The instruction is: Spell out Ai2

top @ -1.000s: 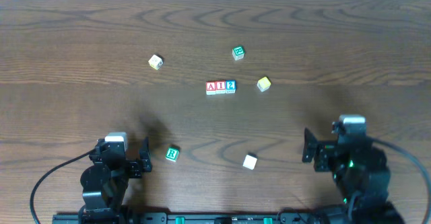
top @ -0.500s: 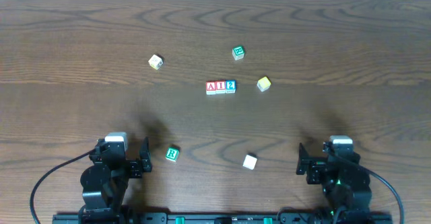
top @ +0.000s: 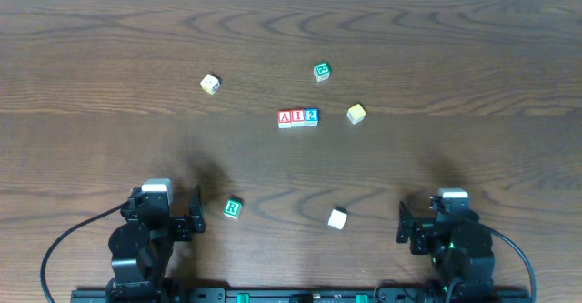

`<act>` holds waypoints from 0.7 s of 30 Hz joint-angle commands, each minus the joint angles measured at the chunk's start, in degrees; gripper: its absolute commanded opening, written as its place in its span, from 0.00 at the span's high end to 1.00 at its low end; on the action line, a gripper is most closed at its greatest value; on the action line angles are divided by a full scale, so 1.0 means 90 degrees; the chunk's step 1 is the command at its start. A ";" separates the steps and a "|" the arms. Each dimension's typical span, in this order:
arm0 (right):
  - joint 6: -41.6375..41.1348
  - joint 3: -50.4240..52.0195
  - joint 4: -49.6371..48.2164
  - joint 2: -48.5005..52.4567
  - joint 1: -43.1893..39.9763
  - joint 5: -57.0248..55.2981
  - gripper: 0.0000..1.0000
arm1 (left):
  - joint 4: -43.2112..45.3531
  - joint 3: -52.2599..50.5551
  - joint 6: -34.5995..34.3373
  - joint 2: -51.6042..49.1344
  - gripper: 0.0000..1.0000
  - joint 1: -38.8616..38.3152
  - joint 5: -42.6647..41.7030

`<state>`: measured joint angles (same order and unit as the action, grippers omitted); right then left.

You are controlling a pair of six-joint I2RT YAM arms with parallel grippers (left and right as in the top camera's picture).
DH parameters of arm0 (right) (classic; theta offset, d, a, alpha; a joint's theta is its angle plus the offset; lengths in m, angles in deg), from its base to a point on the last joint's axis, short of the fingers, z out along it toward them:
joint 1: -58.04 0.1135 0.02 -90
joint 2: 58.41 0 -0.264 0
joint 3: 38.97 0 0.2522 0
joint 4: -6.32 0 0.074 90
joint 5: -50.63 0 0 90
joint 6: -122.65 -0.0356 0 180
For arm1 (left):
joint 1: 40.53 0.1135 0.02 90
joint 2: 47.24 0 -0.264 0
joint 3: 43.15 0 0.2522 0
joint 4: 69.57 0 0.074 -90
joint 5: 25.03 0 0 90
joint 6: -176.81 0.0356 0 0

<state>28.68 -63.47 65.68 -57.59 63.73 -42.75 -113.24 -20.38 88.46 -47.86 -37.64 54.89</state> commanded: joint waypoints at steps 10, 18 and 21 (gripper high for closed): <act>0.0092 0.0066 0.0027 -0.0058 -0.0087 0.0046 0.01 | 0.0019 -0.0092 -0.0022 0.0039 0.05 0.0010 0.0039; 0.0092 0.0066 0.0027 -0.0058 -0.0090 0.0046 0.01 | 0.0019 -0.0092 -0.0019 0.0039 0.04 0.0010 0.0039; 0.0092 0.0066 0.0027 -0.0058 -0.0087 0.0046 0.01 | 0.0019 -0.0092 -0.0022 0.0039 0.04 0.0010 0.0039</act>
<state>28.83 -63.47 65.68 -57.59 63.73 -42.75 -113.24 -20.38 88.32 -47.86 -37.64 54.89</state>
